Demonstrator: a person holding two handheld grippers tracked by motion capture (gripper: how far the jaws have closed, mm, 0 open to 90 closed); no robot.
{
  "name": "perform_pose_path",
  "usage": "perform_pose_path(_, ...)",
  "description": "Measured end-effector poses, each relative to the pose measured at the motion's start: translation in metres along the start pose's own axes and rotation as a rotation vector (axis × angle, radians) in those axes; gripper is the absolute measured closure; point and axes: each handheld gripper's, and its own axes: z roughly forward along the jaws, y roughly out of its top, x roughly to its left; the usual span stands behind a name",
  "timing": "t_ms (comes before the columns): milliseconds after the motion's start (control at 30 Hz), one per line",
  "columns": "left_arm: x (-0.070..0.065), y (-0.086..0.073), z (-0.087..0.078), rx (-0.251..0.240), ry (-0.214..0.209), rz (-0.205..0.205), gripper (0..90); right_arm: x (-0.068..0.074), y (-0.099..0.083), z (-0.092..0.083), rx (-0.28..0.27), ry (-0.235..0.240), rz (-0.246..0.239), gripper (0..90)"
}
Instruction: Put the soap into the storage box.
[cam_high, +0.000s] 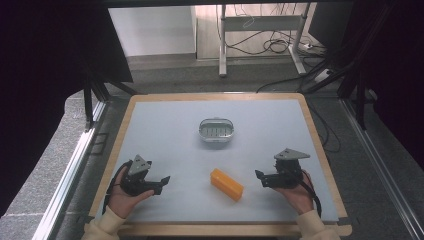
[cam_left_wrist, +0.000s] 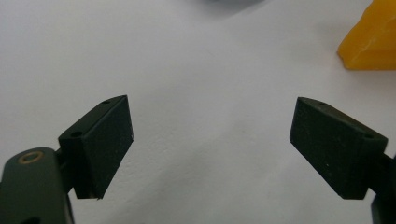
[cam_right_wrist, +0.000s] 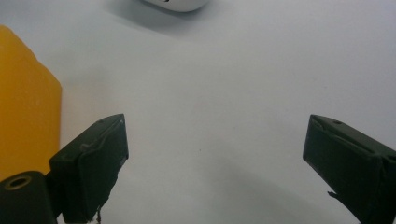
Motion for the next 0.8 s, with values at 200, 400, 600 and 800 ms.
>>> perform_pose_path(200,-0.003,-0.003,-0.003,-0.026,0.033,0.003,15.5,0.001,-0.003,-0.005,0.004,-0.020,-0.030,7.7)
perform_pose_path(400,-0.004,-0.012,-0.005,-0.014,0.043,0.000,15.1,0.009,0.003,-0.005,0.012,-0.014,-0.087,10.1)
perform_pose_path(600,-0.005,-0.017,-0.005,-0.016,0.032,0.001,15.7,0.010,0.013,-0.008,0.012,-0.019,-0.126,12.1)
perform_pose_path(800,-0.005,-0.018,-0.001,-0.011,0.030,-0.010,15.8,0.011,0.020,-0.013,0.030,0.006,-0.122,15.8)
